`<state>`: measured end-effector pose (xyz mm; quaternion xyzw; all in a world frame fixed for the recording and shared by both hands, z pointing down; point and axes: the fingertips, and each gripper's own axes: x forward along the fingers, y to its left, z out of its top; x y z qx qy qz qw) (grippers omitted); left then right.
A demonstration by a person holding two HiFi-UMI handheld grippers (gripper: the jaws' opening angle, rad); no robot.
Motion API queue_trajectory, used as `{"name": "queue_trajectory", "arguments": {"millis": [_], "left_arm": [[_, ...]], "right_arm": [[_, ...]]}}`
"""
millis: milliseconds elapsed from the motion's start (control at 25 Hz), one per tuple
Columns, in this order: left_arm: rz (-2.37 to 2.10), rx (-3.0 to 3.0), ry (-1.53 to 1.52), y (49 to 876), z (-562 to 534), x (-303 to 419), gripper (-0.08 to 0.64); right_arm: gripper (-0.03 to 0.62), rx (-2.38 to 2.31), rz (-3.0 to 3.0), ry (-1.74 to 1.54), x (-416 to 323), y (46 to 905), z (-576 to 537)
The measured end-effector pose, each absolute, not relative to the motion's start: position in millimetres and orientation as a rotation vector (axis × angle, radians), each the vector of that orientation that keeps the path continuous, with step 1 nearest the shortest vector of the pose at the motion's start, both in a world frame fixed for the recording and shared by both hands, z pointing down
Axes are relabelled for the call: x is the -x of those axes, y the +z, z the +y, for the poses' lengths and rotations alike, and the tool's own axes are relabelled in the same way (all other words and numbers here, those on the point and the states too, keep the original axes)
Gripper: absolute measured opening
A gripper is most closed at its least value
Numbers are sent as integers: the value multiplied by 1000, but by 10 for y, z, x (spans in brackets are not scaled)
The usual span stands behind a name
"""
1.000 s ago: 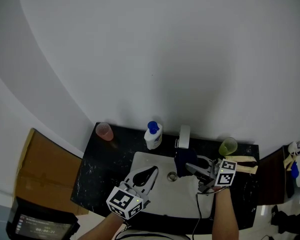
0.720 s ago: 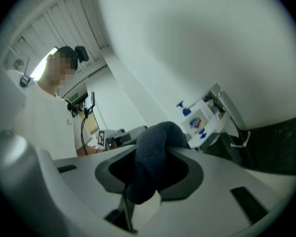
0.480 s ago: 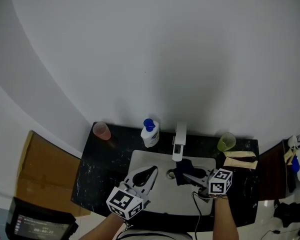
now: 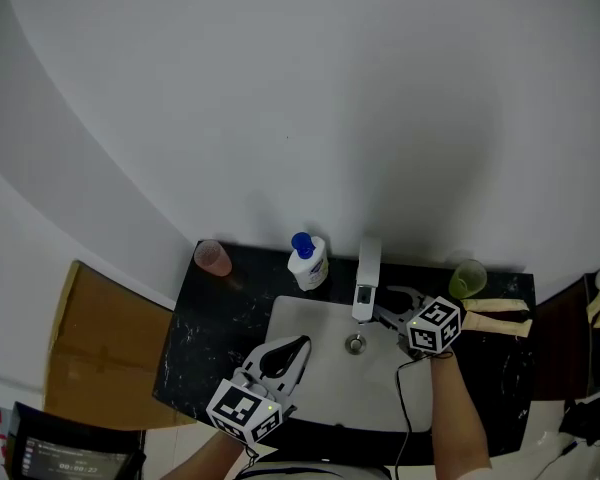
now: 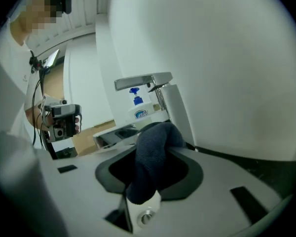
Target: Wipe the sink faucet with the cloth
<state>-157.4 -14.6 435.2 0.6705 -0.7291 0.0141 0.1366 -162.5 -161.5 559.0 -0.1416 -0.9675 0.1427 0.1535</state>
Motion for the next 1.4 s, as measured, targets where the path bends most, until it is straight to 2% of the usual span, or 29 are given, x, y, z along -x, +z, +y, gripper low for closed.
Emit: {"name": "queue_trajectory", "arguments": {"millis": [240, 400, 600, 840, 1000, 1240, 1400], "left_arm": [[-2132, -1897, 60, 4401, -93, 1605, 0], [-2129, -1897, 48, 4436, -115, 1568, 0], [-2132, -1888, 40, 4439, -101, 1558, 0], [-2141, -1869, 47, 4444, -39, 1564, 0], [-2154, -1855, 50, 4456, 6, 1592, 0], [-2163, -1845, 41, 4362, 15, 1568, 0], [-2154, -1878, 9, 4395, 14, 1549, 0]], "right_arm": [[129, 484, -2712, -20, 1601, 5553, -1552], [129, 643, -2635, -164, 1436, 5541, -1294], [129, 772, -2567, -20, 1167, 5668, -1117], [129, 469, -2697, -63, 1647, 5650, -1580], [129, 632, -2655, -150, 1599, 5574, -1305], [129, 829, -2581, -49, 1168, 5607, -839], [129, 598, -2604, -80, 1314, 5764, -1231]]}}
